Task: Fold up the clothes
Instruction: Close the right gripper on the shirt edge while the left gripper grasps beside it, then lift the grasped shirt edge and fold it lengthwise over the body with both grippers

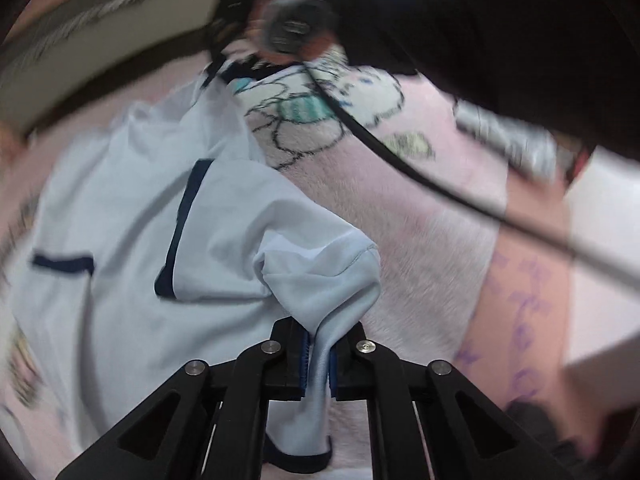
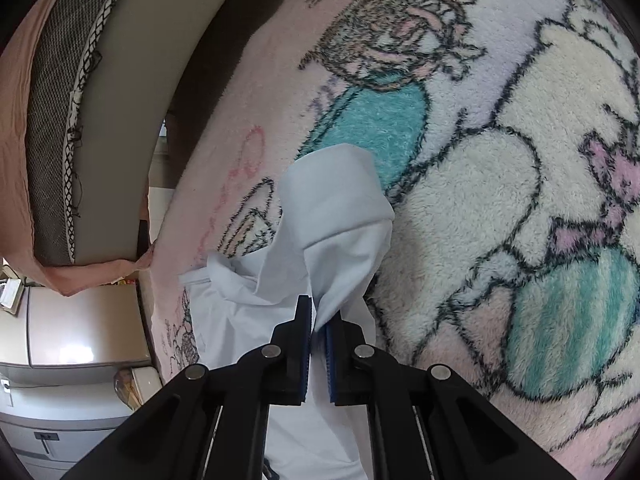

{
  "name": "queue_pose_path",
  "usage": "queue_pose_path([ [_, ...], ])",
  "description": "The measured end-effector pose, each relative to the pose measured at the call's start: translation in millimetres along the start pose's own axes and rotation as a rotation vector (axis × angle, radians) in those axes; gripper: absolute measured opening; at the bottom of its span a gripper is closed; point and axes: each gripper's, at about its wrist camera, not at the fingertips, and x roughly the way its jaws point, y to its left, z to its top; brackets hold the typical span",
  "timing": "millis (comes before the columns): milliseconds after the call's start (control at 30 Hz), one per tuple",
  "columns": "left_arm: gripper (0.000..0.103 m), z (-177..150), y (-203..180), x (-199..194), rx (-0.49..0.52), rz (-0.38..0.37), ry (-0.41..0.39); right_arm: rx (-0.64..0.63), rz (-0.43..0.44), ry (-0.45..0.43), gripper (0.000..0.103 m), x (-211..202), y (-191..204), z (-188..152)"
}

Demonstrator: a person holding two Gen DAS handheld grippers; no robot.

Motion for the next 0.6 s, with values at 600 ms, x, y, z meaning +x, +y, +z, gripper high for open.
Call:
queue_pose_path([
  [600,0.004,-12.9,92.6,-32.8,-0.563,-0.304,-0.035,-0.067,0.003,-0.035,0.004,-25.0,67.1,-26.8],
])
